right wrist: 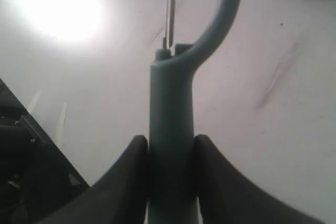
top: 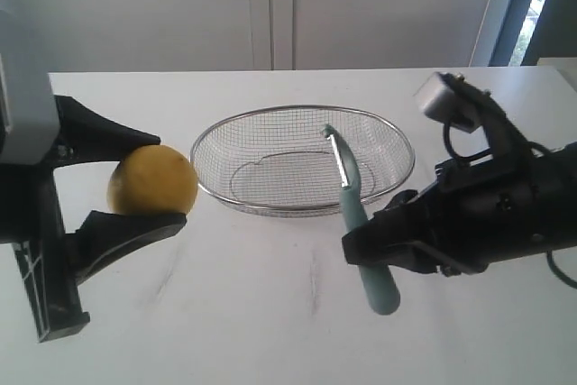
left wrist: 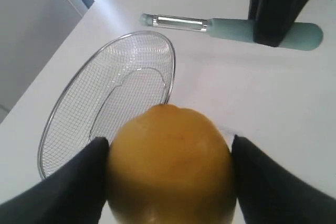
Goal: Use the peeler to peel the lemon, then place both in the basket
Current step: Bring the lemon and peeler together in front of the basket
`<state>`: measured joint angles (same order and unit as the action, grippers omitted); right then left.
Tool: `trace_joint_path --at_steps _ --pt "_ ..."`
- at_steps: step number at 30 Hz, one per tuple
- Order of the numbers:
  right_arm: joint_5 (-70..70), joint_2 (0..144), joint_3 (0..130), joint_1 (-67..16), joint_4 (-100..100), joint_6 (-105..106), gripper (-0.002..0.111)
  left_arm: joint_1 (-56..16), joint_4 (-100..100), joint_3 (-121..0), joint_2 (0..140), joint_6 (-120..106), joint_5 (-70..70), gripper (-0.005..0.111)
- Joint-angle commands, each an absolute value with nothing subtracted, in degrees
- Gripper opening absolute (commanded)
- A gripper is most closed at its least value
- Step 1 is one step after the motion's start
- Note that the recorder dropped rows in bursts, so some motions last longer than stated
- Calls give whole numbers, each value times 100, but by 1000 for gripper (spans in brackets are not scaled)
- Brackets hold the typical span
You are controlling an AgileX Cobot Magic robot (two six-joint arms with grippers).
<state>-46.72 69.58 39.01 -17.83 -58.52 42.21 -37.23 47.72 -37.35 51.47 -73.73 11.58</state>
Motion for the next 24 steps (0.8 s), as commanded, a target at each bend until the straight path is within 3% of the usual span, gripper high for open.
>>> trace_joint_path --at_steps 1,9,24 --pt "-4372 7463 3851 -2263 -6455 4661 5 -3742 5043 -3801 5335 -7566 1034 0" --pt "-4367 8650 3897 -3036 -8345 6144 5 -3742 5117 -3813 5367 -7703 1034 0" --pt "-5021 9209 4374 -3483 -8935 6334 5 -3742 5117 -3803 5435 -7767 1034 0"
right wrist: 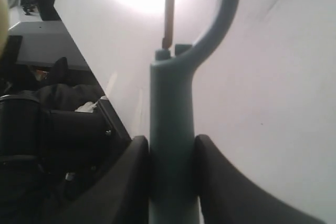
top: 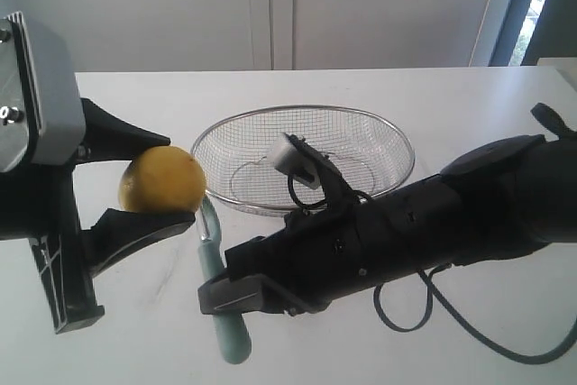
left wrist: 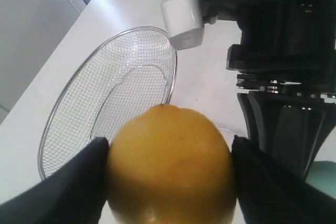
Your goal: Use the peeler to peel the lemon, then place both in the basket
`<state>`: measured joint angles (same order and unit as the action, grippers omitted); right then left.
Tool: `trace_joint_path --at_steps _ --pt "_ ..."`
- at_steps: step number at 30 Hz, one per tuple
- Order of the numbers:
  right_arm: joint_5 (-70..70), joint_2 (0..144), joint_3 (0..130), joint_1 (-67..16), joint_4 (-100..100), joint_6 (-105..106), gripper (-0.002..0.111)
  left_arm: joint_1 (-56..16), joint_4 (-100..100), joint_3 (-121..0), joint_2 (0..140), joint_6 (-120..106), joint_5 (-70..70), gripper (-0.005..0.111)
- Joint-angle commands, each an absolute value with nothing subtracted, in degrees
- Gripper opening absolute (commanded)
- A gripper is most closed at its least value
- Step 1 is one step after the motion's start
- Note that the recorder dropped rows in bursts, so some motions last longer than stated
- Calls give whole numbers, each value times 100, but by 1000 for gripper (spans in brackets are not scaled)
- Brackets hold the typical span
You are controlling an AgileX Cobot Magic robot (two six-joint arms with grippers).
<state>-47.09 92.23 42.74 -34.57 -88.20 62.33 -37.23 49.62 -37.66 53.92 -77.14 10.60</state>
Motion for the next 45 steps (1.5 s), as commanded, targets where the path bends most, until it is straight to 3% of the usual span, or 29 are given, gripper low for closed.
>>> trace_joint_path --at_steps 1,45 --pt "-5058 9209 4388 -3483 -8925 6334 5 -3742 5117 -3803 5469 -7824 1034 0" --pt "-4597 9164 4388 -3483 -8892 6389 5 -3729 5132 -3679 5934 -7799 569 0"
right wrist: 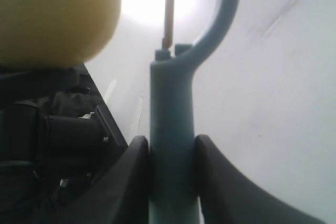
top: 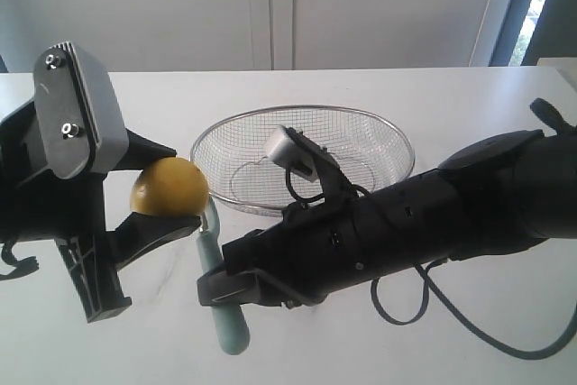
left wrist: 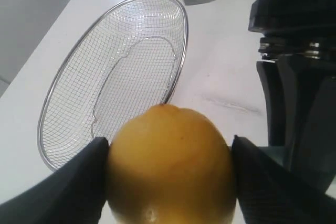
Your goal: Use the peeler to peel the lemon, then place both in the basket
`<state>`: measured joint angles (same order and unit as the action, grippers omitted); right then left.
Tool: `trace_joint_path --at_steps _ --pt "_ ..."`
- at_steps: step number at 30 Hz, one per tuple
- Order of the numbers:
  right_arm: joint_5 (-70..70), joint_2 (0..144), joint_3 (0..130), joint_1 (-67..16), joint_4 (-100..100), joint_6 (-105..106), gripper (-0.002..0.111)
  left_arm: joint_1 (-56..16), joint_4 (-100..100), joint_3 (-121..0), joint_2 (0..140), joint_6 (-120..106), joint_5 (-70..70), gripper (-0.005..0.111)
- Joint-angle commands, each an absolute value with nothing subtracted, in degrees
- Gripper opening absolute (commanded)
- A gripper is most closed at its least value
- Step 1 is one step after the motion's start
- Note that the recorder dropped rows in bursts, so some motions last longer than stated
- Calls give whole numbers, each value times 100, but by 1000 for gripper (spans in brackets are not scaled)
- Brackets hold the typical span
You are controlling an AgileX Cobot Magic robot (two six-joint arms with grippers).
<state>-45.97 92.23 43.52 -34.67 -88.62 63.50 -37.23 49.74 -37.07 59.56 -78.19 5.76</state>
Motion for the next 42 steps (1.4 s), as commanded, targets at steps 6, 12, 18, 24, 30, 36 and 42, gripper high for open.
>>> trace_joint_path --at_steps 6,12,18,24,30,36,42 --pt "-4287 8836 4388 -3483 -8782 6226 5 -3729 5132 -3679 5934 -7799 569 0" --pt "-4012 8399 4388 -3422 -8193 5640 5 -3729 5132 -3679 5934 -7799 569 0" --pt "-4000 7738 4388 -3422 -8109 5572 5 -3729 5132 -3679 5934 -7799 569 0" --pt "-3905 6854 4388 -3422 -7418 4932 5 -3729 5132 -3679 5934 -7801 559 0" --pt "-3458 6060 4388 -3422 -6052 3656 5 -3729 5132 -3679 5934 -7801 559 0" --pt "-3430 5718 4280 -3422 -4865 2469 5 -3729 5132 -3679 5934 -7801 570 0" --pt "-2683 5820 3628 -3422 -4813 2410 5 -3729 5132 -3679 5934 -7801 582 0"
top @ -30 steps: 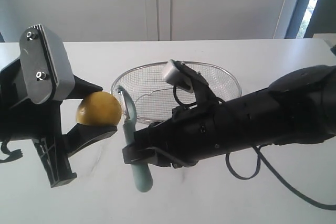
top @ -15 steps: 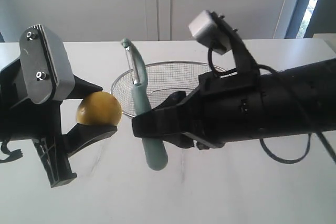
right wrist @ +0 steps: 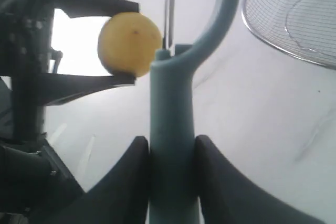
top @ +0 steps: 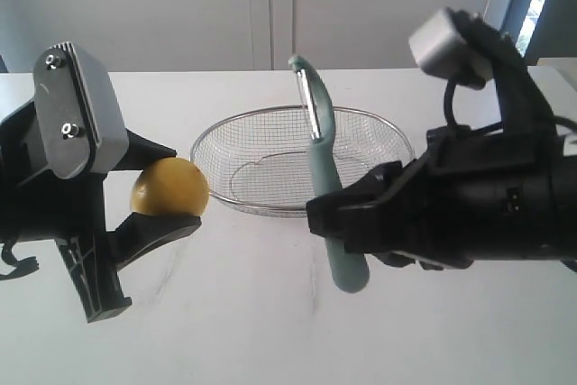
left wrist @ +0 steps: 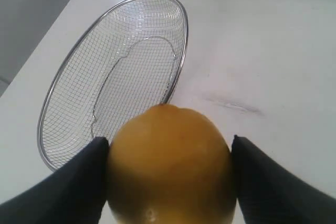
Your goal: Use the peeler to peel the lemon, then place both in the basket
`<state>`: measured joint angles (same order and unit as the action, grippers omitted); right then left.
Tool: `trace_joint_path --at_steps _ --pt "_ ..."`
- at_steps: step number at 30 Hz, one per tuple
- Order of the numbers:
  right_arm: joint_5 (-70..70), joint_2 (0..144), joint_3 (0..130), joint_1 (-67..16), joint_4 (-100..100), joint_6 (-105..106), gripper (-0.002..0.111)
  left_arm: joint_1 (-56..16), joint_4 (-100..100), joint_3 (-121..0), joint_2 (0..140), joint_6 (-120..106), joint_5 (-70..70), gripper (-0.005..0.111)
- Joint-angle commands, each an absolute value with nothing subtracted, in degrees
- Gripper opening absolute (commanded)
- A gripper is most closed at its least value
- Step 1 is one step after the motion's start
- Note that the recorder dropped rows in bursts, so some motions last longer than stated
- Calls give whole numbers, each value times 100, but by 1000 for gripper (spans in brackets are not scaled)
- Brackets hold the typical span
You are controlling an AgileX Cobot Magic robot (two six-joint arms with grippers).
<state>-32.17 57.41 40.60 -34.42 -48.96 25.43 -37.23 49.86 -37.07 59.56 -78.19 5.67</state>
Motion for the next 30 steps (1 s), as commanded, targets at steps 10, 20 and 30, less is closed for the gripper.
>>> trace_joint_path --at_steps 10,20,30 --pt "-2102 7221 3265 -3422 -5418 2810 0 -3729 5132 -3679 5934 -7801 607 0" --pt "-3958 8542 3605 -3422 -9659 7090 0 -3729 5132 -3679 5934 -7801 618 0" --pt "-4668 9225 3956 -3422 -9931 7175 0 -3729 5143 -3679 5934 -7801 710 0"
